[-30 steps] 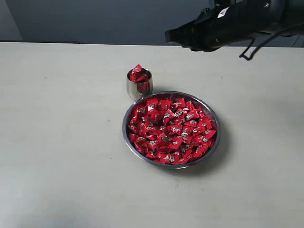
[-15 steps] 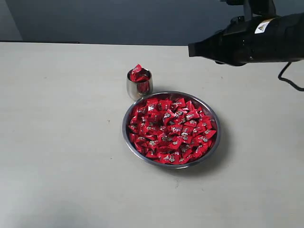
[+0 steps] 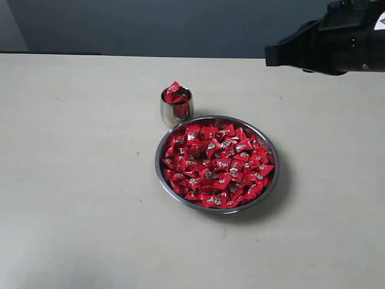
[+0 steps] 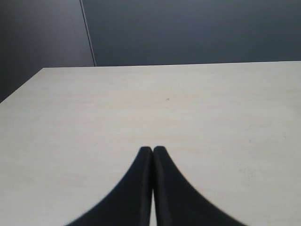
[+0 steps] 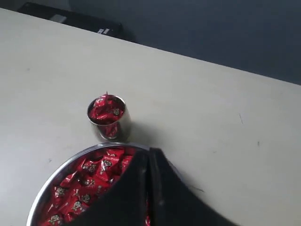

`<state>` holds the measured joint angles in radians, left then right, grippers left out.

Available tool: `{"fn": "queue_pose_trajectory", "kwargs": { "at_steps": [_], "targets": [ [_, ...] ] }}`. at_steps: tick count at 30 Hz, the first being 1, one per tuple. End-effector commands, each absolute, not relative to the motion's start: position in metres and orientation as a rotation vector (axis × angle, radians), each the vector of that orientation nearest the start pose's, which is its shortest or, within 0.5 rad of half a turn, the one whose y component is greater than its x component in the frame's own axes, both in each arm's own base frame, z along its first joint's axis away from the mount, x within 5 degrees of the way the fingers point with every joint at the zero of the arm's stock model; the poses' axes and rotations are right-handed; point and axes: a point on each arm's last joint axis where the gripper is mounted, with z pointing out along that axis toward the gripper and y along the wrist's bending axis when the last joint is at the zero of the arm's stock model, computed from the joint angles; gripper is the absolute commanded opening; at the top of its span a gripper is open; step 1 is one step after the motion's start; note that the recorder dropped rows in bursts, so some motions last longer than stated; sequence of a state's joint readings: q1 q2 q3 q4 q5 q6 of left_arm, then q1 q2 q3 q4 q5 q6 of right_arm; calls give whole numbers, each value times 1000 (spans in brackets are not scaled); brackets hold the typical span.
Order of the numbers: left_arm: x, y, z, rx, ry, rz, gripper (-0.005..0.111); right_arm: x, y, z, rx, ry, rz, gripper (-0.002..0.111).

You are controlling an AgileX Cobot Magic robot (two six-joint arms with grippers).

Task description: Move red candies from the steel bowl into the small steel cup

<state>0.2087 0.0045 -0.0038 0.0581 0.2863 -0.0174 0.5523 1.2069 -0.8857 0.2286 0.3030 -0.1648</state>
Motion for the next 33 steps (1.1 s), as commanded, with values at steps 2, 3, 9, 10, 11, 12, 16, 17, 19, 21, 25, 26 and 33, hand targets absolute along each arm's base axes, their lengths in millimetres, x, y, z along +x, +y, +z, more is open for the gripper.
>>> {"fn": "queue_pose_trajectory", "kwargs": {
  "at_steps": [2, 3, 9, 10, 11, 12, 16, 17, 19, 21, 25, 26, 33],
  "targets": [
    [53, 13, 187, -156, 1765, 193, 0, 214, 135, 329, -614, 1983, 363, -1],
    [53, 13, 187, -156, 1765, 193, 0, 214, 134, 330, -622, 1977, 353, -1],
    [53, 13, 187, -156, 1765, 193, 0, 215, 132, 329, -703, 1956, 260, -1],
    [53, 13, 187, -156, 1765, 193, 0, 215, 132, 329, -705, 1956, 257, -1],
    [53, 13, 187, -156, 1765, 193, 0, 214, 131, 330, -711, 1950, 248, -1],
    [53, 13, 187, -156, 1765, 193, 0, 212, 128, 332, -716, 1946, 235, -1],
    [53, 13, 187, -156, 1765, 193, 0, 200, 100, 348, -625, 1959, 196, -1],
    [53, 13, 187, -156, 1765, 193, 0, 197, 92, 351, -590, 1962, 190, -1],
    [53, 13, 187, -156, 1765, 193, 0, 188, 72, 359, -481, 1961, 178, -1],
    [53, 13, 187, -156, 1765, 193, 0, 177, 53, 362, -379, 1961, 161, -1],
    [53, 13, 187, -156, 1765, 193, 0, 148, 17, 354, -206, 1934, 38, -1],
    [53, 13, 187, -156, 1765, 193, 0, 142, 12, 351, -183, 1927, 9, -1],
    [53, 13, 187, -156, 1765, 193, 0, 95, -5, 309, -37, 1895, -88, -1]
  ]
}}
